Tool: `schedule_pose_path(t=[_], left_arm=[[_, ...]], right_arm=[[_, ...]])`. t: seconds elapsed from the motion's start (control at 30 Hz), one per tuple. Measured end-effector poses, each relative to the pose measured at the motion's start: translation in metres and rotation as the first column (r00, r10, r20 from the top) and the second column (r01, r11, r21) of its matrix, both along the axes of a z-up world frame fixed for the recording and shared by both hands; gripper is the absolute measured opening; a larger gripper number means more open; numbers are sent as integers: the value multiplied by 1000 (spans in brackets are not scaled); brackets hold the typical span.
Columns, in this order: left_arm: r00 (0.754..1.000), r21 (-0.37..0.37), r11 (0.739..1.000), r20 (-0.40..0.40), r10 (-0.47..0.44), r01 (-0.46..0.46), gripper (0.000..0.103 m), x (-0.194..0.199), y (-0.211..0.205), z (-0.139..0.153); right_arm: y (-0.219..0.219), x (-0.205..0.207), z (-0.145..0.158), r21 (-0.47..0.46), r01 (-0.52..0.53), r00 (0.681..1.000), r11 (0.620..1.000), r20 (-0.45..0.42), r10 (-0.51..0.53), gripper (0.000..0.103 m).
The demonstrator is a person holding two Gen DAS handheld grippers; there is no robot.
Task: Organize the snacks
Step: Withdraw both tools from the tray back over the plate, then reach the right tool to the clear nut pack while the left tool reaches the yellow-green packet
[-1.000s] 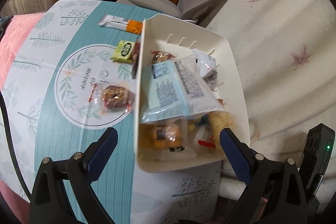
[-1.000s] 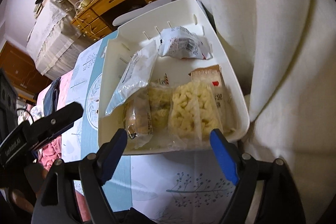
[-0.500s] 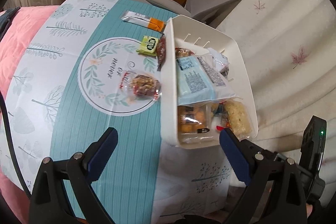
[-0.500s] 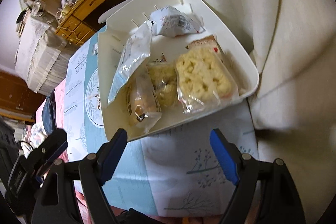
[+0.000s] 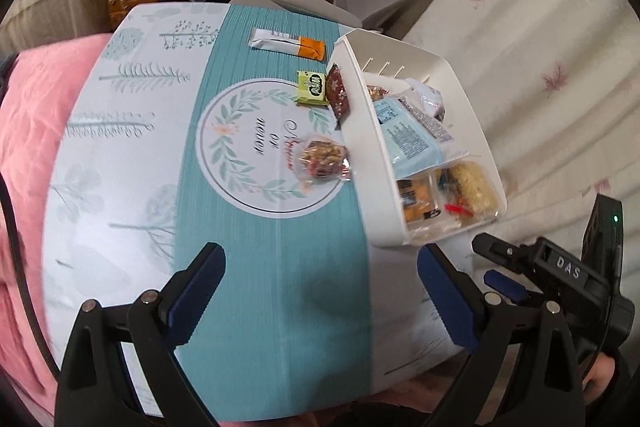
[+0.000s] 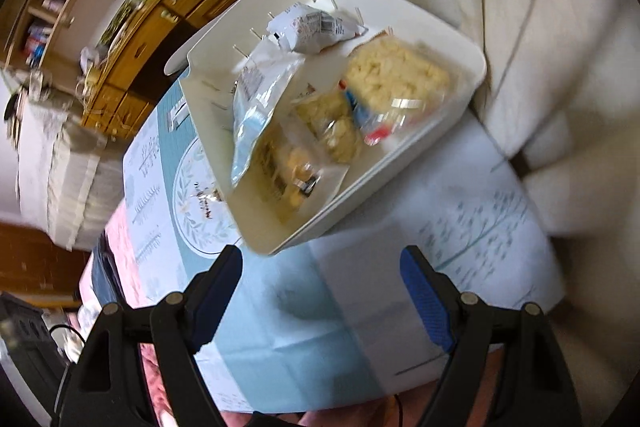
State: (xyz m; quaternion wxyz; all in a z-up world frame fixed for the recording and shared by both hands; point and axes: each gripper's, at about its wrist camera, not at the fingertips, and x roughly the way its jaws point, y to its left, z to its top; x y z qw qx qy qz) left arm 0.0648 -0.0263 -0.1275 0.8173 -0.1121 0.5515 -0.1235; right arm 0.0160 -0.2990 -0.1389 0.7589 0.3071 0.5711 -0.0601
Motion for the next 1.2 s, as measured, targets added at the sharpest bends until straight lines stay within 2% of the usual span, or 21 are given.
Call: schedule_pose_path(t=[0.27,0.5,0.63,0.77,0.87,1.2], left_arm=[[992,44,992,22,-123,122,96,12,50,10],[971,97,968,40,-238,233,96,30,79,11],[949,162,941,59,-311,298,96,40,83,13],[915,230,901,82,-396,369,96,52,80,16],[902,233,887,77,-426,399,96,64,79,14],[818,271,793,36,-574,545,96,123,54,3]], right_arm=[[52,-13,-3,23,120,993,993,-3,-120,82],[88,-14,-11,53,219,976,974,-4,-219,82],[103,-10,-15,71,264,965,962,-11,-264,82],[116,-4,-14,67,278,961,958,-6,-278,82],[125,4,-14,67,278,960,958,0,-278,82],[145,29,-29,100,310,946,945,63,-317,82]])
